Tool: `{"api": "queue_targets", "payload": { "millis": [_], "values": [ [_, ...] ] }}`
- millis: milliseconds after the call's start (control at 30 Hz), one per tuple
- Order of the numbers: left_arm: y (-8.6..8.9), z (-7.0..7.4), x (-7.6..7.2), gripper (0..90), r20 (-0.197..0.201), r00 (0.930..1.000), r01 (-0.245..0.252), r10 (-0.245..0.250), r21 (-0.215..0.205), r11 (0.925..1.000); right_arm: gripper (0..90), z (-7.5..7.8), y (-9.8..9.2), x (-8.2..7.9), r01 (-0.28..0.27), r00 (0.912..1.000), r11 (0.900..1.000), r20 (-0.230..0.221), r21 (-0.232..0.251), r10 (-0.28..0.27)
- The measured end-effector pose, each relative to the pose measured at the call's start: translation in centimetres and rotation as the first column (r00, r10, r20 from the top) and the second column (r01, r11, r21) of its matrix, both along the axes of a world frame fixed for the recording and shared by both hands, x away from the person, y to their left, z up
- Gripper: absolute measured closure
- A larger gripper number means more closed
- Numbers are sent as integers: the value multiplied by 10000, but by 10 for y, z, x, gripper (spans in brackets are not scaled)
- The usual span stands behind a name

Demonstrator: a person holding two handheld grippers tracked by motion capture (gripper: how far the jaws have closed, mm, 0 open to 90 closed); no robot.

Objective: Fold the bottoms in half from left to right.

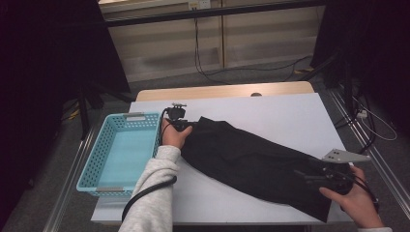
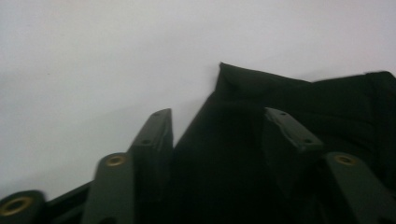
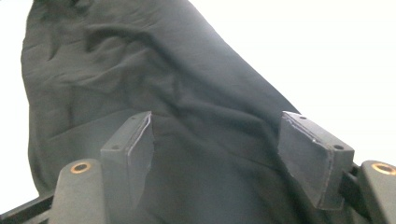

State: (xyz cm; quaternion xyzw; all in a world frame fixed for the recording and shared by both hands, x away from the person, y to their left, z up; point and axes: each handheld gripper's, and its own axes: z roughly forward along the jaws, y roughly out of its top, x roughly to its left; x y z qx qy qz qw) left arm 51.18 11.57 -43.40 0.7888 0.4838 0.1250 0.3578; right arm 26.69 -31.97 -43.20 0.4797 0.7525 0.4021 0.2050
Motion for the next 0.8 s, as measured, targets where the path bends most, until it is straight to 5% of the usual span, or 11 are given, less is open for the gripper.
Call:
{"api": "queue_targets", "payload": {
  "millis": [200, 500, 800],
  "values": [
    [2, 5, -15, 235, -438, 9981, 433, -437, -113, 9990, 308, 1, -16, -4, 793, 9969, 9966, -6, -232, -793],
    [-2, 8, -44, 178, -108, 9899, 1410, -1413, -285, 9896, 551, -13, -14, -14, 709, 9971, 9951, -246, -691, -727],
    [-9, -3, -65, 157, -90, 9798, 1997, -1998, -101, 9798, 562, -18, -11, -36, 804, 9945, 9914, -580, -1034, -867]
  ]
}}
